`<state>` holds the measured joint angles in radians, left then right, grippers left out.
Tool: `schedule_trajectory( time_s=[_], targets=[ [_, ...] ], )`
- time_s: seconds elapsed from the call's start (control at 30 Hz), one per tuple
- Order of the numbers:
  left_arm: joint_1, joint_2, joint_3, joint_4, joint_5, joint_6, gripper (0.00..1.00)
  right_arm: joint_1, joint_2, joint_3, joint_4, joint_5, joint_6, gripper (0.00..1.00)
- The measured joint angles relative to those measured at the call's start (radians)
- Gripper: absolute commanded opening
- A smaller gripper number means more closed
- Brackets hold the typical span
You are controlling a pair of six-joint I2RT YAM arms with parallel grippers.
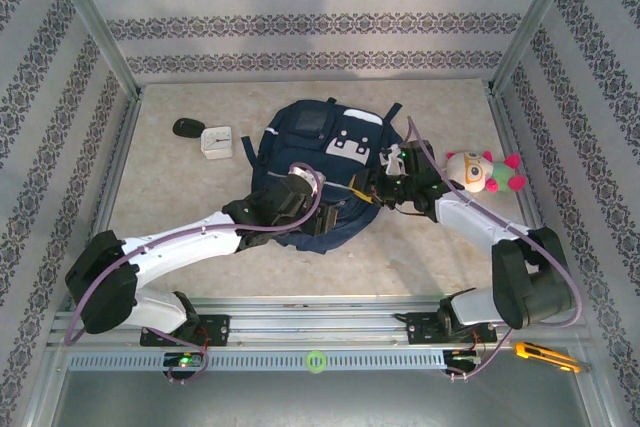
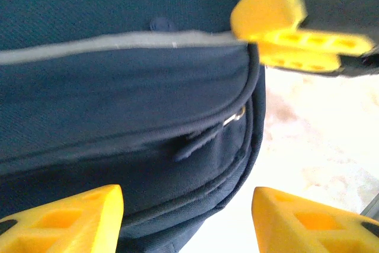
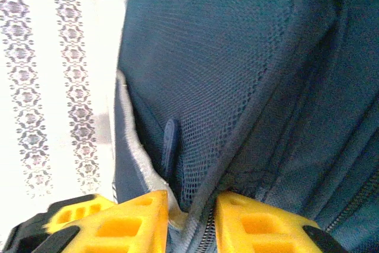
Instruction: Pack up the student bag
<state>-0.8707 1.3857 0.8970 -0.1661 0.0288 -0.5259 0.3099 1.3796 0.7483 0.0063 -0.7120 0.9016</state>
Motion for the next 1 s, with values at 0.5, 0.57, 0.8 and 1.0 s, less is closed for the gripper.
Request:
schedule_trajectory(
  time_s=[0.5, 0.57, 0.8, 1.0],
  targets=[
    [0.0, 0.053, -0.009, 0.164, -0.029, -0.003, 0.59, 0.003, -0.009, -0.025, 0.117, -0.01, 0.089, 0.03],
    [0.0, 0.088, -0.005, 0.179, -0.026, -0.007, 0.57, 0.007, -0.009, -0.025, 0.118, -0.009, 0.089, 0.02],
    [0.0, 0.134, 0.005, 0.206, -0.023, -0.028, 0.38, 0.007, -0.009, -0.025, 0.119, 0.016, 0.091, 0.0],
    [0.0, 0.156, 0.008, 0.222, -0.032, -0.029, 0.08, 0.006, -0.01, -0.025, 0.12, 0.027, 0.091, 0.0]
  ],
)
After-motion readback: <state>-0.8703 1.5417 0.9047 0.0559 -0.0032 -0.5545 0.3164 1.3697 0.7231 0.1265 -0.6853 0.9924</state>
